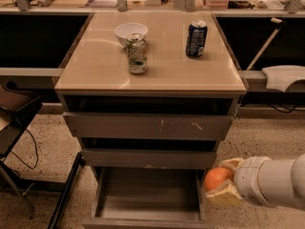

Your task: Place orange into bottom drawer

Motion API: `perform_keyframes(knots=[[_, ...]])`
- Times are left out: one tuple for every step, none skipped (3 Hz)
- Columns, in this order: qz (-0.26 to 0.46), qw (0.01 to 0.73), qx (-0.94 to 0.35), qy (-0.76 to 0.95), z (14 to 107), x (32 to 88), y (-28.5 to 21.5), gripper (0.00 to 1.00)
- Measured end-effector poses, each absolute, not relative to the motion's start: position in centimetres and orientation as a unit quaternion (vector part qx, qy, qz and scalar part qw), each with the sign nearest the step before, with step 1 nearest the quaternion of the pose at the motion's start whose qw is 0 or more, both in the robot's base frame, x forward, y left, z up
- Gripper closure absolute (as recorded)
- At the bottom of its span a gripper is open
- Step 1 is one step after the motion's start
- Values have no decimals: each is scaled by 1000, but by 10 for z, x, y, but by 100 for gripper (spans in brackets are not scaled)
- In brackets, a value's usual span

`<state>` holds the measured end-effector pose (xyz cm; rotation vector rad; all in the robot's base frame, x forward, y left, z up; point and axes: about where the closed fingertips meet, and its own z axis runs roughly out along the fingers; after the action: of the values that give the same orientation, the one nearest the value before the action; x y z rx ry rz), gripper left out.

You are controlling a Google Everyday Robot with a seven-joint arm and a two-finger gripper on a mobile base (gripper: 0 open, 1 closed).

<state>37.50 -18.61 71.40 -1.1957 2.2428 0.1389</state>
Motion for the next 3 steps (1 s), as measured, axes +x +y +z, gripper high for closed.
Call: perform_keyframes(knots=[[51, 299, -440, 845, 696, 366, -183, 100], [71, 297, -437, 846, 636, 367, -162, 100], [98, 260, -426, 861, 537, 354, -157, 100]])
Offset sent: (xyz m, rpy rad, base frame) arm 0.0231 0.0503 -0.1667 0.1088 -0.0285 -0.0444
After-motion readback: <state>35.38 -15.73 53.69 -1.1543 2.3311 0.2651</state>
